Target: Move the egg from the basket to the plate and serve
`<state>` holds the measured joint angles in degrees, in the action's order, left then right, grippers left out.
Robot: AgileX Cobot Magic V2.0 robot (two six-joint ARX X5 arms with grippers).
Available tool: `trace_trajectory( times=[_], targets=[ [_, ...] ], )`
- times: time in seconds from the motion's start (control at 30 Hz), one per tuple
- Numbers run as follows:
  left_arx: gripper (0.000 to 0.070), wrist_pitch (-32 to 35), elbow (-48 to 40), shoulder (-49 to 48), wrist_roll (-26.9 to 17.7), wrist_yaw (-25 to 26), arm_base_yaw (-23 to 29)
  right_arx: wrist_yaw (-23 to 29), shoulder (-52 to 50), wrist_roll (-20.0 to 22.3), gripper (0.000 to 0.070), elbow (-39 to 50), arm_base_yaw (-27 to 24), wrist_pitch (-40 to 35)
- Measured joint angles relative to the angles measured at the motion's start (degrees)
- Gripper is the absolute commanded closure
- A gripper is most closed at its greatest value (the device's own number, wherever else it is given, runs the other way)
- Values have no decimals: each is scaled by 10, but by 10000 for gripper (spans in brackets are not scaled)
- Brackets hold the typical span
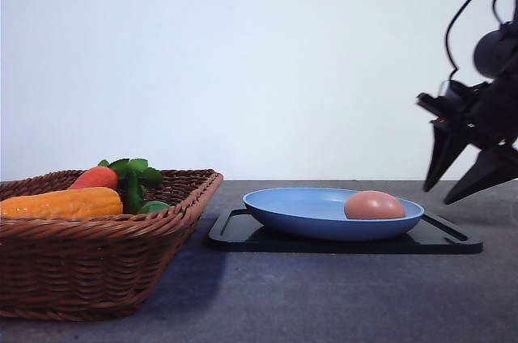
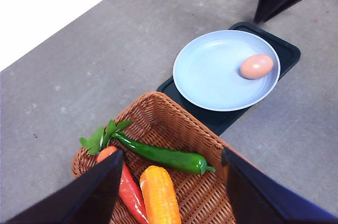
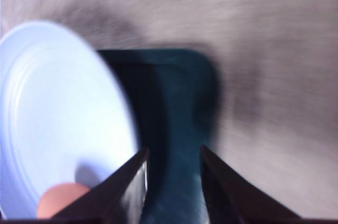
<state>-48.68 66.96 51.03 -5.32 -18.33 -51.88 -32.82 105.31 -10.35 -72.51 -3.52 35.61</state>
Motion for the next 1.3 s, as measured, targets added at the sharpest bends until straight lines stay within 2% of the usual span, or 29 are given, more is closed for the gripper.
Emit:
trace_trajectory(
  times=[0.1,0.17,0.27,0.3,0.4,0.6,0.77,0.9,1.07,1.3],
  targets=[
    [439,3,0,5,0,0,0,0,-30,8,609,0,-17,32],
    [539,6,0,11,0,0,2,2,-54,17,675,-1,-23,56],
    [685,7,0,28,0,0,15,19,-92,26,700,-1,-15,78],
    [696,7,0,35,0,0,22,34,-109,28,700,-1,-7,79],
    [700,7,0,58,0,0,52,91,-166,34,700,4,35,77],
    [700,18,-4,90,1,8,141,198,-286,46,700,57,150,50],
    [700,76,-52,77,5,74,215,284,-377,56,700,126,244,-7],
    [700,127,-116,47,16,117,255,351,-450,58,700,196,308,-76],
    [700,199,-215,-18,35,149,285,416,-532,59,700,307,347,-166],
    [700,278,-342,-144,84,154,288,431,-622,58,700,447,363,-295]
  ],
)
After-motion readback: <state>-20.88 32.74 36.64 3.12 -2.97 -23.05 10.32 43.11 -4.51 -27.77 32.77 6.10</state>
